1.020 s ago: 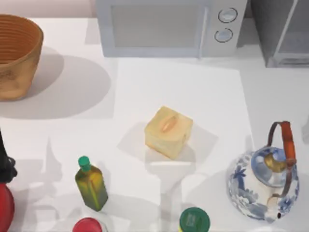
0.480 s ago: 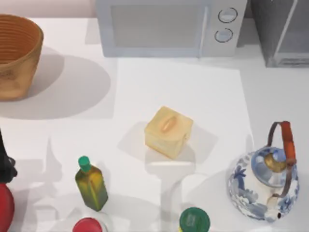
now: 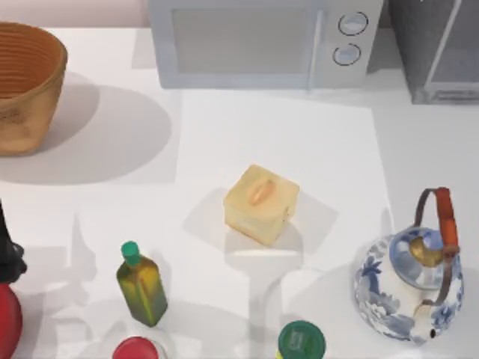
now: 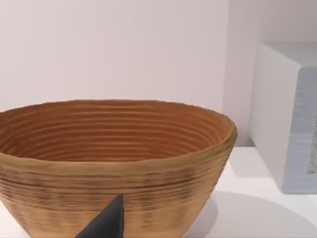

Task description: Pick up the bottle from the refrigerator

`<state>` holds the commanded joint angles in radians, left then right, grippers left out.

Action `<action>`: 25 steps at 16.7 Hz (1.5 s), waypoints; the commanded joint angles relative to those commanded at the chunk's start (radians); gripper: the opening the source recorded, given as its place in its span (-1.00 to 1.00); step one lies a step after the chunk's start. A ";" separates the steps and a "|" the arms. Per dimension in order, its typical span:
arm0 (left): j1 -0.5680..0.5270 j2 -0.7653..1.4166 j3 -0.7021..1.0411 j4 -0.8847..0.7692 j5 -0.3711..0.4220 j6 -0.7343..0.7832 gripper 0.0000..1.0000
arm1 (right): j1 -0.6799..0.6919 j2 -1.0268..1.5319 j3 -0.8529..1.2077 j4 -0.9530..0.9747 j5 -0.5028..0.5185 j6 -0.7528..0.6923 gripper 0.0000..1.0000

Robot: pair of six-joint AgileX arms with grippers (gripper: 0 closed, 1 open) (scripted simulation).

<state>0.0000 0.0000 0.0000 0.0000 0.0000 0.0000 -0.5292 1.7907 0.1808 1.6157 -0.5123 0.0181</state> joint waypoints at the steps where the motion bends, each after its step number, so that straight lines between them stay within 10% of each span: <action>1: 0.000 0.000 0.000 0.000 0.000 0.000 1.00 | 0.001 0.000 0.002 0.001 0.000 -0.001 1.00; 14: 0.000 0.000 0.000 0.000 0.000 0.000 1.00 | 0.244 0.236 0.599 -0.226 0.207 -0.030 1.00; 25: 0.000 0.000 0.000 0.000 0.000 0.000 1.00 | 0.317 0.350 0.712 -0.369 0.336 -0.020 1.00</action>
<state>0.0000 0.0000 0.0000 0.0000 0.0000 0.0000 -0.2124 2.1403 0.8927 1.2466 -0.1765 -0.0017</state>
